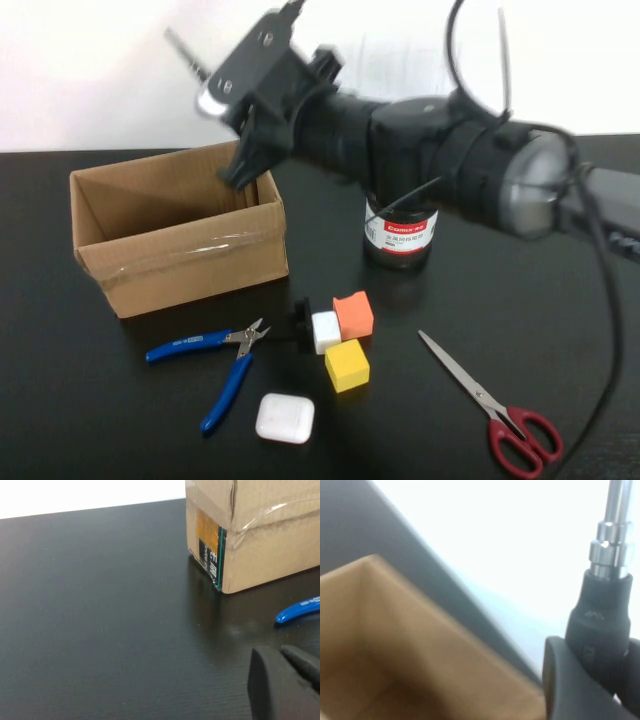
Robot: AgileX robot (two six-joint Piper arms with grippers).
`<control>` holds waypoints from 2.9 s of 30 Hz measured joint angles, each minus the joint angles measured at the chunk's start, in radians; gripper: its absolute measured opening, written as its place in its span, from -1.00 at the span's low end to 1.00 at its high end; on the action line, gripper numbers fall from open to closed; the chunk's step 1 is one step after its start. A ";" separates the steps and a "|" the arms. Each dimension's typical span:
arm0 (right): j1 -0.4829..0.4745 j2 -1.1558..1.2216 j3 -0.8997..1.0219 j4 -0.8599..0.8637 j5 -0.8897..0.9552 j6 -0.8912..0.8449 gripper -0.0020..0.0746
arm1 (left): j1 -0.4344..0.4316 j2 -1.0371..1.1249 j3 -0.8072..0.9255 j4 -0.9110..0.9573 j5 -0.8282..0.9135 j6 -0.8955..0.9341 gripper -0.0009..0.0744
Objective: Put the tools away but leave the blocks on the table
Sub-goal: Place the picked object into the round holder, then pick up the scissors from the table
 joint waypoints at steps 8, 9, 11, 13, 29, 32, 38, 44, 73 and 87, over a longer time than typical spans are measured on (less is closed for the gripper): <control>-0.068 -0.150 0.071 0.007 -0.043 0.001 -0.96 | 0.000 0.000 0.000 0.000 0.000 0.000 -0.98; -0.091 -0.167 0.103 0.009 -0.026 0.010 -0.96 | 0.000 0.000 0.000 0.000 0.000 0.000 -0.98; -0.141 -0.189 0.173 0.009 0.034 0.023 -0.96 | 0.000 0.000 0.000 0.000 0.000 0.000 -0.98; -0.183 -0.200 0.228 0.009 0.091 0.031 -0.96 | 0.000 0.000 0.000 0.000 0.000 0.000 -0.98; -0.212 -0.122 0.289 0.009 -0.010 0.104 -0.96 | 0.000 0.000 0.000 0.000 0.000 0.000 -0.98; -0.220 -0.106 0.289 0.009 -0.016 0.119 -0.92 | 0.000 0.000 0.000 0.000 0.000 0.000 -0.98; -0.230 -0.084 0.291 0.009 -0.022 0.140 -0.60 | 0.000 0.000 0.000 0.000 0.000 0.000 -0.98; -0.230 -0.084 0.291 0.009 -0.036 0.154 -0.38 | 0.000 0.000 0.000 0.000 0.000 0.000 -0.98; -0.123 -0.302 0.291 -0.021 -0.230 -0.227 -0.96 | 0.000 0.000 0.000 0.000 0.000 0.000 -0.98; 0.134 -0.406 0.291 0.054 -0.658 -0.711 -0.96 | 0.000 0.000 0.000 0.000 0.000 0.000 -0.98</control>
